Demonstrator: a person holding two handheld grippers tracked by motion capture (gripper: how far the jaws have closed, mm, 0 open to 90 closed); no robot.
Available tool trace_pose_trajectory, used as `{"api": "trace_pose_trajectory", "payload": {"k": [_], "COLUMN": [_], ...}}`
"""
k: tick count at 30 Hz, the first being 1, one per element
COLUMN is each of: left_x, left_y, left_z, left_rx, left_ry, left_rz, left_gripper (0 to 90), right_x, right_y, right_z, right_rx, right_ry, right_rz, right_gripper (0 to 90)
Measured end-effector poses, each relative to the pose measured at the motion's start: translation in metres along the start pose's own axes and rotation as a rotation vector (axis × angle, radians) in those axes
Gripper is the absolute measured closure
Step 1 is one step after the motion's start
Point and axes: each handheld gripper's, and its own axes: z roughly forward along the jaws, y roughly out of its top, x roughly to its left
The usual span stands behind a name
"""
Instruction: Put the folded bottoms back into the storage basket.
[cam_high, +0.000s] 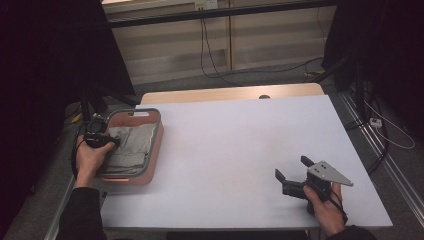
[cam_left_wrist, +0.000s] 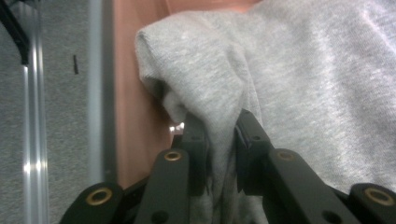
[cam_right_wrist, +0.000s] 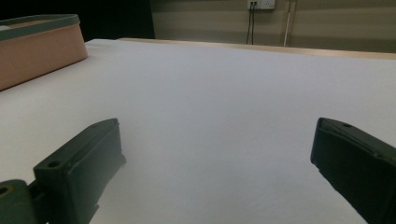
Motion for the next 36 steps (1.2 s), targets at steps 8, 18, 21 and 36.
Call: {"api": "trace_pose_trajectory", "payload": {"k": [8,18,21,36], "left_x": [0.003,0.01,0.013,0.013], "left_y": [-0.001,-0.005,-0.006,-0.019], "left_z": [-0.006,-0.022,-0.028,-0.042], "left_rx": [-0.044,-0.168,-0.203,-0.382], "left_ry": [-0.003,-0.053,-0.073,-0.126], "left_rz": [-0.014,-0.02,-0.042,-0.061], "left_gripper": [73.8,67.5,56.5,21.8], "right_x": [0.0,0.0,-0.001,-0.002], "right_y": [0.0,0.0,0.0,0.0], "right_z": [0.0,0.0,-0.001,0.0], "right_rx": [0.0,-0.002,-0.002,-0.004], "right_ry": [-0.001,0.001,0.001,-0.003], "right_rz": [0.003,0.006,0.007,0.014], "right_gripper": [2.0,2.0,2.0,2.1]}}
